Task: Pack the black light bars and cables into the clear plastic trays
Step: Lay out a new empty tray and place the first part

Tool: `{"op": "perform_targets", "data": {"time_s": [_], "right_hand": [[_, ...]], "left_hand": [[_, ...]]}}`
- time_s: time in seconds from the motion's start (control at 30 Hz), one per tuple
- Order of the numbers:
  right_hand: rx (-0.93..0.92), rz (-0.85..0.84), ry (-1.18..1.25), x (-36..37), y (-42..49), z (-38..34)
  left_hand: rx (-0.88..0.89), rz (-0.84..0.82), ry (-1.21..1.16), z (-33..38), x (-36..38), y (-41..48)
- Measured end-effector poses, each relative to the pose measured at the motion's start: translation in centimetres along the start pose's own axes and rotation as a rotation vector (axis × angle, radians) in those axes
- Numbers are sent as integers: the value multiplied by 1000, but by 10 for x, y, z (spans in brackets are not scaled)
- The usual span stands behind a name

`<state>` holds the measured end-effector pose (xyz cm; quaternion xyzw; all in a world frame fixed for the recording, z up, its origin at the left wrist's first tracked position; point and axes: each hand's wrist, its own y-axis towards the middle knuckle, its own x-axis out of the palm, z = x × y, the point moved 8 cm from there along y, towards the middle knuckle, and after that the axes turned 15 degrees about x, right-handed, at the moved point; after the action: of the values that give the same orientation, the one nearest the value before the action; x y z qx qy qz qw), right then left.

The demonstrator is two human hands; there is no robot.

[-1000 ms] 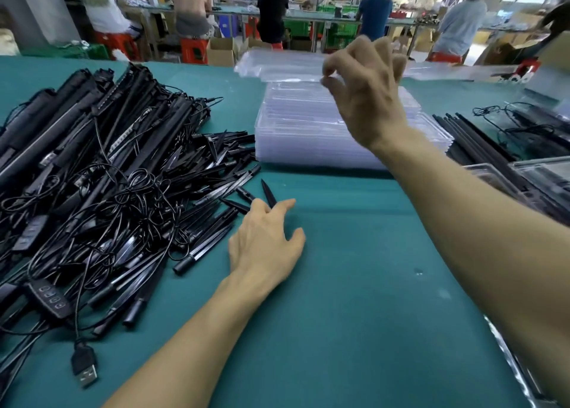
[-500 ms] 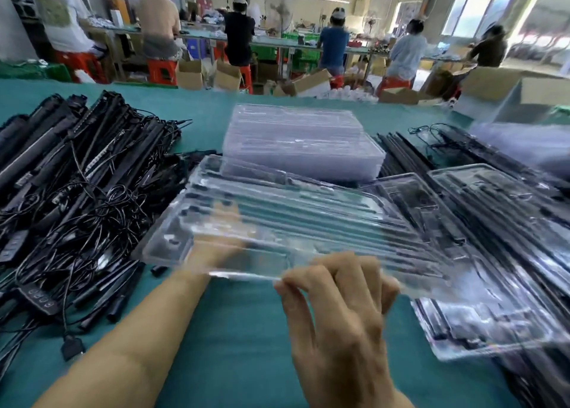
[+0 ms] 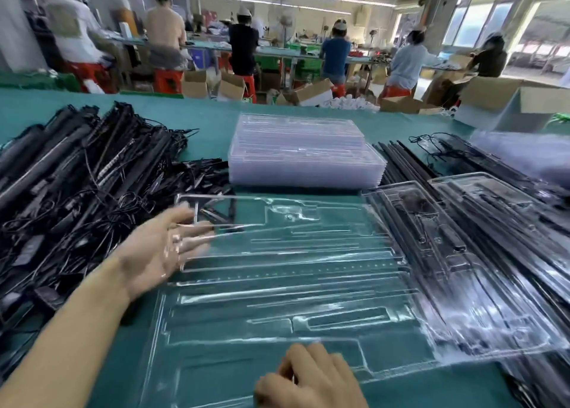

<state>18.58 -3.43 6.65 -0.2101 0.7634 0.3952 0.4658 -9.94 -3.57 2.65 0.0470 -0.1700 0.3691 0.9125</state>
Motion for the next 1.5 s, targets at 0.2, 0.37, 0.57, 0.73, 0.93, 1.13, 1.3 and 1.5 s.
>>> {"op": "perform_targets", "data": {"time_s": [0.2,0.37,0.57,0.73,0.93,1.13,1.3,1.5], "right_hand": [[181,-475,290,8,47,14],[487,185,399,-30,140,111],[791,-53,-41,27,225,243],[761,-171,-403,34,255,287],[727,-313,-555,49,255,317],[840,-11,-478,26,246,316],[1054,-76,-399,25,252,332],[1100,-210,-394,28,264,333]], "left_hand": [[499,96,814,17,5,8],[820,60,1187,19,33,-7],[651,-144,1311,-4,44,-4],[606,-113,1318,-5,41,-2],[501,-152,1354,-1,46,11],[465,-147,1418,-1,51,15],[498,-116,1441,-1,46,16],[526,-42,1418,3,42,18]]}}
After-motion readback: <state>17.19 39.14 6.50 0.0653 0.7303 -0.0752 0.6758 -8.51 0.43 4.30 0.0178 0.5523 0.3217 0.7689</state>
